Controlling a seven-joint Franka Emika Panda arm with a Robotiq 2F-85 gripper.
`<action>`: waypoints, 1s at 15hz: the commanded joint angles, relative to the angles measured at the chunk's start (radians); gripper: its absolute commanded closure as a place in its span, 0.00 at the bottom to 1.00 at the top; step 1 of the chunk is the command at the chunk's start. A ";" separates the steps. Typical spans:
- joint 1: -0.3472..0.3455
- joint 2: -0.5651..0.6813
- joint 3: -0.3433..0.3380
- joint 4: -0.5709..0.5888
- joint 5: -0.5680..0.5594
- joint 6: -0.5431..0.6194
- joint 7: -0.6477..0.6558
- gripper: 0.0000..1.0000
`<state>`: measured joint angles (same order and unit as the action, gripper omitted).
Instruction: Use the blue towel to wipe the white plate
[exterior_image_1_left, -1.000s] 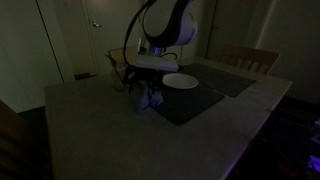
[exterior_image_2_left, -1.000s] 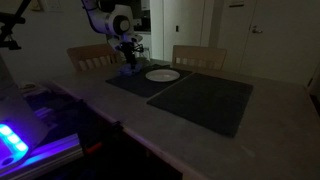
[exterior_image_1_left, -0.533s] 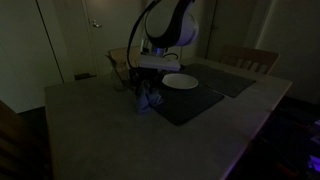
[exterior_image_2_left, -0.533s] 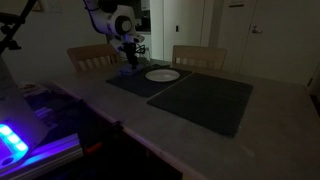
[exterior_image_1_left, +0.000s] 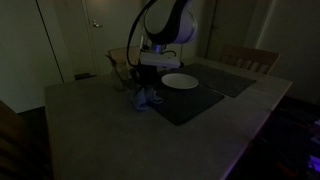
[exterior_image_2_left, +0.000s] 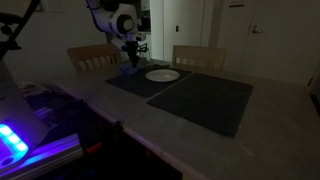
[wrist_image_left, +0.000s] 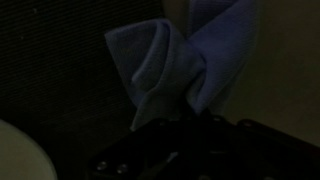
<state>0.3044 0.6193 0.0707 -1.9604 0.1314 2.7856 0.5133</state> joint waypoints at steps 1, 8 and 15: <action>-0.069 -0.006 0.063 0.041 0.042 -0.064 -0.131 0.98; -0.152 -0.016 0.118 0.115 0.081 -0.221 -0.301 0.98; -0.173 -0.031 0.085 0.173 0.041 -0.326 -0.409 0.98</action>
<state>0.1449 0.6065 0.1626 -1.8067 0.1851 2.5256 0.1505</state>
